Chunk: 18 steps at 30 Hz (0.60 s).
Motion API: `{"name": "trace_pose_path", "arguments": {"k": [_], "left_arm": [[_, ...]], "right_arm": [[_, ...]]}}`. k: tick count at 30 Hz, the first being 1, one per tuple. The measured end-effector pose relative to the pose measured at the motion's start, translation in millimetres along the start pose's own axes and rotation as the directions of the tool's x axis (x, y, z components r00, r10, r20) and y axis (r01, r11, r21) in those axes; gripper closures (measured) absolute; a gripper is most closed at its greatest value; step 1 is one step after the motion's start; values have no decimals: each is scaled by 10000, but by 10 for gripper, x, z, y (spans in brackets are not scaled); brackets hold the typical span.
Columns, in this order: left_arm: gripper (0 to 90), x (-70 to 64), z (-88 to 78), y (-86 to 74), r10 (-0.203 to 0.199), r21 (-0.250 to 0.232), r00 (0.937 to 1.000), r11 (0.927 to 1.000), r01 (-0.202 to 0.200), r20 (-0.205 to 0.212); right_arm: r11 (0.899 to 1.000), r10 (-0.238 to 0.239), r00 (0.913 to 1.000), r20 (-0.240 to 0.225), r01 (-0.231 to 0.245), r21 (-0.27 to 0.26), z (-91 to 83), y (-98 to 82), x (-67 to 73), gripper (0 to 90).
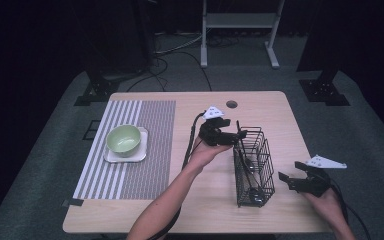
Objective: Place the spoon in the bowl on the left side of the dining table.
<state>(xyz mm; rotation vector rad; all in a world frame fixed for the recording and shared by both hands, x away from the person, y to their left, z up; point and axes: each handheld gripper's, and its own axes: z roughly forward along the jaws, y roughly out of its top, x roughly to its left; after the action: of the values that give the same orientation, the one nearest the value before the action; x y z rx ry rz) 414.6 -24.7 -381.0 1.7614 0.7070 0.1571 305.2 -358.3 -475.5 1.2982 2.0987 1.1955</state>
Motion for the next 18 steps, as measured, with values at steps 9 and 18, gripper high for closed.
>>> {"name": "trace_pose_path", "arguments": {"k": [9, 18], "left_arm": [[382, 41, 19, 29, -206, -207, 9993, 9996, 213, 326], [542, 188, 26, -26, -1348, -236, 9896, 9904, 1361, 495]], "right_arm": [[10000, -55, 10000, 32, 55, 42, 4, 2, 7, 144], [9999, -81, 10000, -12, 81, 62, 7, -2, 8, 149]]}}
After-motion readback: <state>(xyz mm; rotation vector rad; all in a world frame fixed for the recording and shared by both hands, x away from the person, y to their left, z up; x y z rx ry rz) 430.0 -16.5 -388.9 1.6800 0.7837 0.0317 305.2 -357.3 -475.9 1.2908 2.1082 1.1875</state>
